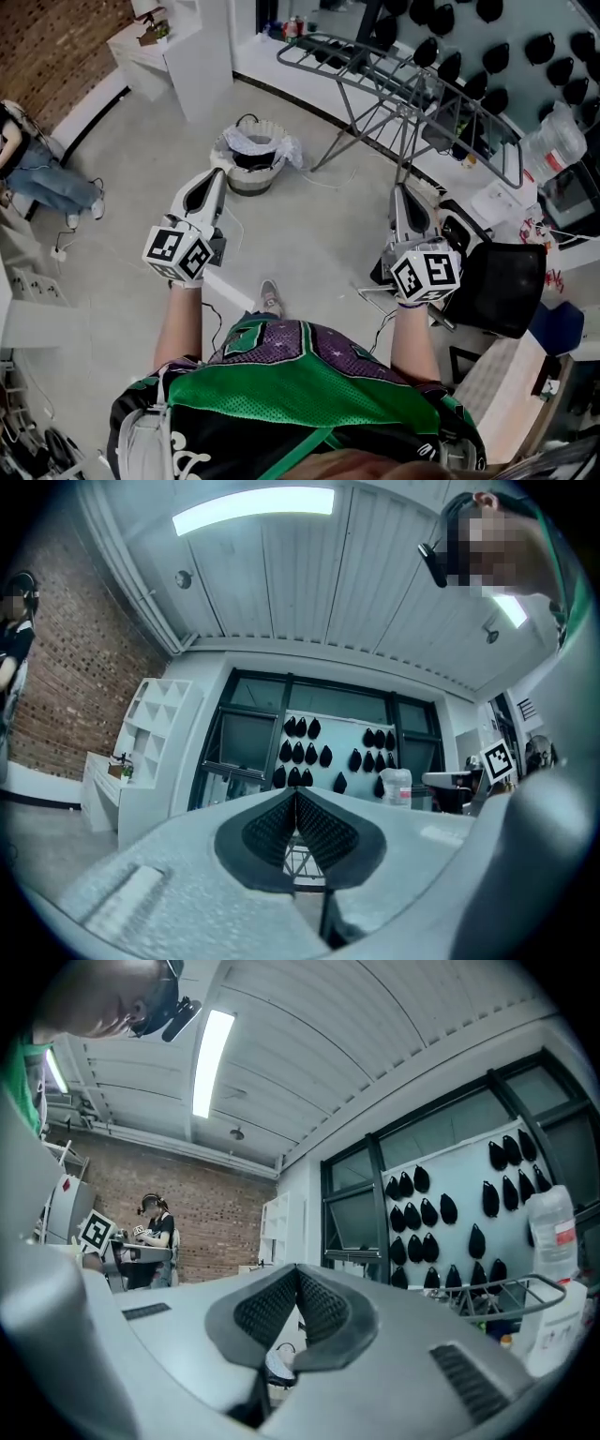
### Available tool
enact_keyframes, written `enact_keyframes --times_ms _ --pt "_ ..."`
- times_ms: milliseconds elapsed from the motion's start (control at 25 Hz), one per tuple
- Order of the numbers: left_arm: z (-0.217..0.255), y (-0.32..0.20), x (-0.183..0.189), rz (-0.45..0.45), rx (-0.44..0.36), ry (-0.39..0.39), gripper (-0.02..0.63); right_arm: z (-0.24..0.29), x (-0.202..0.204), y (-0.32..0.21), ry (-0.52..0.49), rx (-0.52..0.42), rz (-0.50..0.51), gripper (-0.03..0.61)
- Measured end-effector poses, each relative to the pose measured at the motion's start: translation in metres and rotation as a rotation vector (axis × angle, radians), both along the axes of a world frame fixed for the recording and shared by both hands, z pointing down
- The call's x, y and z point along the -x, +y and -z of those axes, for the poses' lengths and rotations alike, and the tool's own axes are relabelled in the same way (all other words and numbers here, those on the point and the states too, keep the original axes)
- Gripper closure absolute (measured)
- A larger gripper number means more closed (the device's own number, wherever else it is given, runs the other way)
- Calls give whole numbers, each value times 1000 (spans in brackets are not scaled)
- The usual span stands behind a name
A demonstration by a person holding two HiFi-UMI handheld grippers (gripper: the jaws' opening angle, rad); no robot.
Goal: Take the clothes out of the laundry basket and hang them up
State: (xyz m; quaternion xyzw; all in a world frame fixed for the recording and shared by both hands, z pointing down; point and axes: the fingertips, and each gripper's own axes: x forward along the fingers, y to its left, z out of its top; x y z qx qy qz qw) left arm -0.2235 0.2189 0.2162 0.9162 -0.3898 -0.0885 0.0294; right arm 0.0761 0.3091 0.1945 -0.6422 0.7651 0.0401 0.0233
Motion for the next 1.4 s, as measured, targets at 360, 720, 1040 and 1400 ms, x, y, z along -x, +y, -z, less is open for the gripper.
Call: enact_keyframes --times_ms 360,720,1040,1400 --pt "11 -105 23 25 -27 -40 595 15 29 -127 12 -3 41 581" --pt "-1 -164 40 23 0 -2 595 14 52 -195 18 8 60 581" --pt "-7 -186 36 32 22 21 595 2 51 -228 -2 39 89 581" --pt "-19 -226 34 141 27 3 595 -6 56 -313 -6 28 227 581"
